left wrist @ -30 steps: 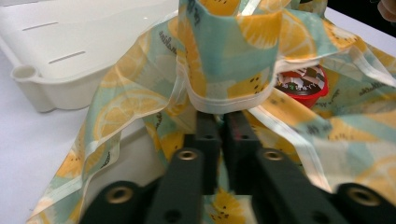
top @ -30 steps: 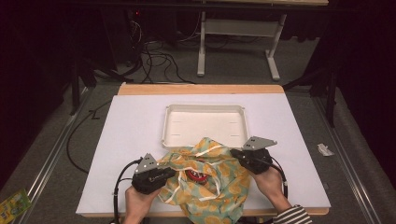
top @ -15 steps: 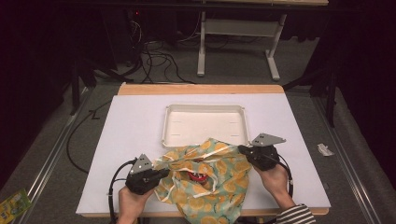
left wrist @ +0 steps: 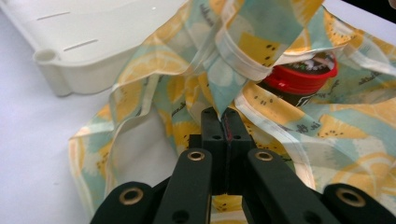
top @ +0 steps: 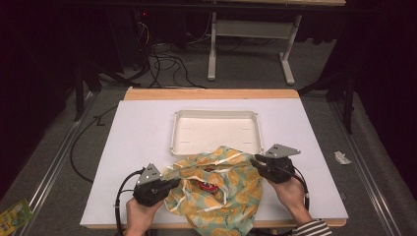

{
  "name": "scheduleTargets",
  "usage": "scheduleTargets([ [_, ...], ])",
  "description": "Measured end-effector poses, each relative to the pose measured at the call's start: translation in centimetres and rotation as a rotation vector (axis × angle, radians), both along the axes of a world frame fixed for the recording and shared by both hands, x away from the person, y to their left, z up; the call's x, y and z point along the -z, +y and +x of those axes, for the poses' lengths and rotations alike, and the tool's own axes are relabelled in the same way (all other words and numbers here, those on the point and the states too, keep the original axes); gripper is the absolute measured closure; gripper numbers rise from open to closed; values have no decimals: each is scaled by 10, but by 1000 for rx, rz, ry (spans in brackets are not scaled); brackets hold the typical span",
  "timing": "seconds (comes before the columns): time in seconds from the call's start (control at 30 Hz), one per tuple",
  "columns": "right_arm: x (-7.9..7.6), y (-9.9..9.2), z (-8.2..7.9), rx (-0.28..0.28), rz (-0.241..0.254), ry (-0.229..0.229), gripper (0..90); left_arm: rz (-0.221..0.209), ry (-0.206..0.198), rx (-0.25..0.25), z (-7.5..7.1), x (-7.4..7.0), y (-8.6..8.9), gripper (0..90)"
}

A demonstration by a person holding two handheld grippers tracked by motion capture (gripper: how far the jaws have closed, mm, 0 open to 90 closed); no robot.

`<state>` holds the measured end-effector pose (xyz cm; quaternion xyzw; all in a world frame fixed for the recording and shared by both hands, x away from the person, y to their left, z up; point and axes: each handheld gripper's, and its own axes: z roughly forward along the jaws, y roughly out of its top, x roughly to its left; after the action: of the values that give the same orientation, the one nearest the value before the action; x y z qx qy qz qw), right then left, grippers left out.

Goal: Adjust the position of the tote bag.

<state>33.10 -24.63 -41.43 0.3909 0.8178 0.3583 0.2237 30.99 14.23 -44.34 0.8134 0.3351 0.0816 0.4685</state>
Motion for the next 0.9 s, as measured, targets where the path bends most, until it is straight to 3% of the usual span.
scheduleTargets([
  [0.4,-7,14,-45,-89,57,-17,651,-20,1,10,-1,-1,-4,900],
  [0.57,-5,29,-55,-133,65,2,636,-18,-5,15,-1,-4,-6,900],
  [0.7,-5,38,-60,-150,52,-17,605,-18,-12,12,-1,-5,-8,900],
  [0.9,-5,51,-64,-195,72,-10,560,-24,-13,12,-1,-6,-9,900],
])
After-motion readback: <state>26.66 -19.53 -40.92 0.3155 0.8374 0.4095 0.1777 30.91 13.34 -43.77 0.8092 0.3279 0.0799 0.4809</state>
